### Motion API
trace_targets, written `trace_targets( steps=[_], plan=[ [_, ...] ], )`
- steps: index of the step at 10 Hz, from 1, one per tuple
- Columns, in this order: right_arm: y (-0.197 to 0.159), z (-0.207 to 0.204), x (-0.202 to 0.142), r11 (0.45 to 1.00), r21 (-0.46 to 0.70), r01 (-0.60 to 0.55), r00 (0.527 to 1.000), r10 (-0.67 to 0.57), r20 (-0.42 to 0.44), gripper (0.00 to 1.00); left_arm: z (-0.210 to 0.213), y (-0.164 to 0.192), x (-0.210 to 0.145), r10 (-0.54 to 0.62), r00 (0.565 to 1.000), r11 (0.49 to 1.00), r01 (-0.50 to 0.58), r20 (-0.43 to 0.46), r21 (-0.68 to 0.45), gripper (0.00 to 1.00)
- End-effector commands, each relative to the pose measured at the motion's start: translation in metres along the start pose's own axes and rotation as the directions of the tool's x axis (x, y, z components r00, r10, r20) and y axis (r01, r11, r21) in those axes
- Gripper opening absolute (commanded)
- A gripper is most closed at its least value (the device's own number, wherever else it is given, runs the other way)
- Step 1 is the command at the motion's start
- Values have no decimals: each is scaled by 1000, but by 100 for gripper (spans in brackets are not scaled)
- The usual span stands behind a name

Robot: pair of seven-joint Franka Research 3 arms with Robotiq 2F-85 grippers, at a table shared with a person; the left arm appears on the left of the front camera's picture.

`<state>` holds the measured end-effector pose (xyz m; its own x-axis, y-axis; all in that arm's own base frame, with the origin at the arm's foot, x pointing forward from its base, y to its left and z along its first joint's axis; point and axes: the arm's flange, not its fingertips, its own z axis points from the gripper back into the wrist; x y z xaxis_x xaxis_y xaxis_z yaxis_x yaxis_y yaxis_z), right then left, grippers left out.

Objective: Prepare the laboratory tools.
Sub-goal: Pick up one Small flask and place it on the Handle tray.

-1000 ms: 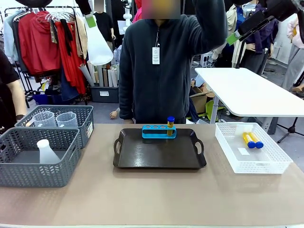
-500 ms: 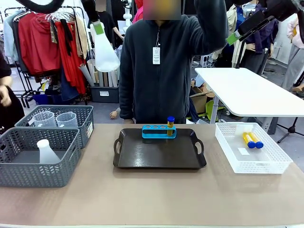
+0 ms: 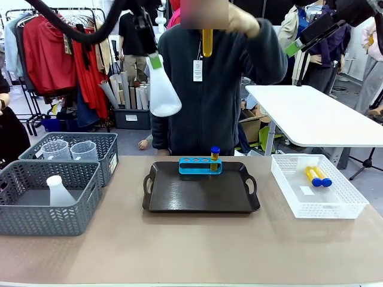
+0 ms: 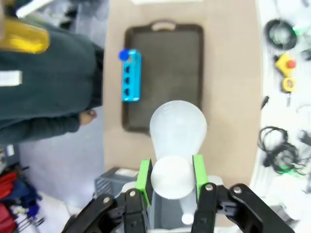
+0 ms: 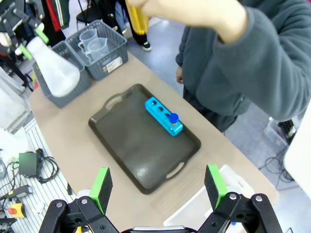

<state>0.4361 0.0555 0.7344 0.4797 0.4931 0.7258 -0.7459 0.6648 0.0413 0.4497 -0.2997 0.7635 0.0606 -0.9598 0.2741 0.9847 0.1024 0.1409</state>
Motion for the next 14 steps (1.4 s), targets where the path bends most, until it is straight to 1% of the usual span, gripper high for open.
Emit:
trace_targets(
  steps=[1, 2, 5, 7, 9, 12, 14],
  plan=[
    [0, 2, 0, 1000, 0, -4, 1000, 4, 1, 100, -22, -18, -4, -35, 999, 997, 37, 25, -60, 0],
    [0, 2, 0, 1000, 0, -4, 1000, 4, 1, 100, -37, -23, 1, -39, 999, 996, 41, 27, -82, 0],
    [0, 2, 0, 1000, 0, -4, 1000, 4, 1, 100, -78, -32, 16, -76, 997, 994, 77, 14, -82, 0],
    [0, 2, 0, 1000, 0, -4, 1000, 4, 1, 100, -96, -33, 21, -74, 997, 992, 75, 12, -105, 0],
    [0, 2, 0, 1000, 0, -4, 1000, 4, 1, 100, -99, -34, 21, -78, 997, 990, 78, 7, -117, 0],
    [0, 2, 0, 1000, 0, -4, 1000, 4, 1, 100, -80, -25, 2, -41, 999, 996, 41, -2, -77, 0],
    [0, 2, 0, 1000, 0, -4, 1000, 4, 1, 100, -78, -22, -7, -19, 1000, 998, 18, -4, -65, 0]
  ],
)
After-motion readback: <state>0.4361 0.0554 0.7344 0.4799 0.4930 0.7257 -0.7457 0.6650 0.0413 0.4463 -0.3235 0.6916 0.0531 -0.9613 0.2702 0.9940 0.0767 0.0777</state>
